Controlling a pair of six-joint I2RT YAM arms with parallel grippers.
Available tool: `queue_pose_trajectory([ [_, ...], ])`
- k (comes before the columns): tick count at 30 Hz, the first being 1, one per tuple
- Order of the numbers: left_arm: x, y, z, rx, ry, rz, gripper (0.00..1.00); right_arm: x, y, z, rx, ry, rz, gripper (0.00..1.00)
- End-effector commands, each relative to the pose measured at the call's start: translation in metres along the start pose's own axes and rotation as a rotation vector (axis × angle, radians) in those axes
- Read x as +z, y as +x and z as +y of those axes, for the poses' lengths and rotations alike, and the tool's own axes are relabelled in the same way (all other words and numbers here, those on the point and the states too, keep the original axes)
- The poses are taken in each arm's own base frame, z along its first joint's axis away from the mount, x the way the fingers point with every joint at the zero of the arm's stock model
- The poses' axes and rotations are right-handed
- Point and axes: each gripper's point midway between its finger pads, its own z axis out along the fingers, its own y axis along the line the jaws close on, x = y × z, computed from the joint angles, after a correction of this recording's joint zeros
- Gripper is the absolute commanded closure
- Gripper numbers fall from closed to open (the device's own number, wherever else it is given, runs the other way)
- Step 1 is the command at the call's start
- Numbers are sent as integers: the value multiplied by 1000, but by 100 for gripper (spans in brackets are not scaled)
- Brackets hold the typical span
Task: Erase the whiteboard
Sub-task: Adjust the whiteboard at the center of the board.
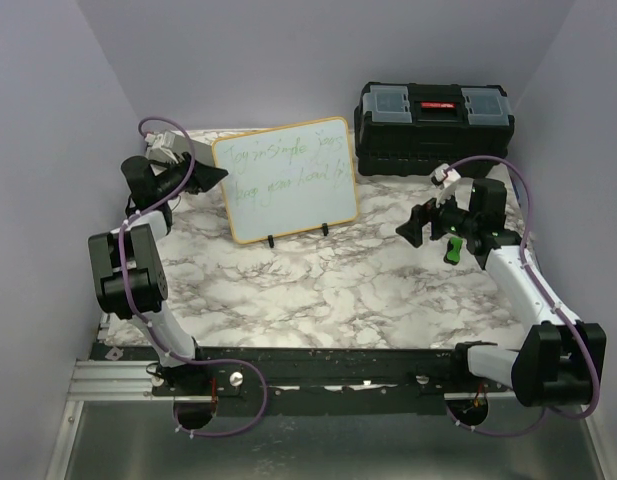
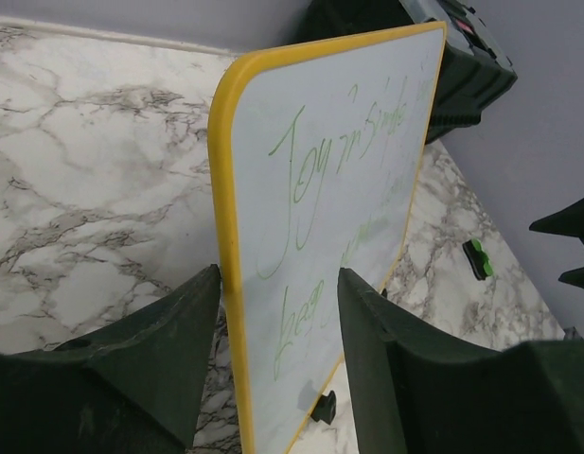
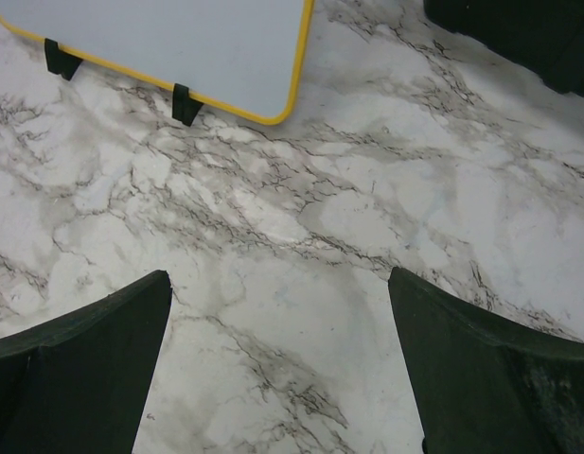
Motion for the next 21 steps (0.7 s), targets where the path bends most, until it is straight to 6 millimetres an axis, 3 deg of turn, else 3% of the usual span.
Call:
queue_pose_trajectory([
  [1, 3, -2, -2, -32, 52, 13, 49, -3, -2, -5, -20, 34, 5, 0],
  [9, 8, -1, 3, -79, 63, 34, 57, -5, -4, -7, -27, 50, 0, 0],
  [15, 11, 3, 2, -118, 111, 47, 70, -6, -4, -10, -27, 65, 2, 0],
  [21, 12, 3, -2, -125, 149, 40, 72, -6, -4, -11, -28, 71, 3, 0],
])
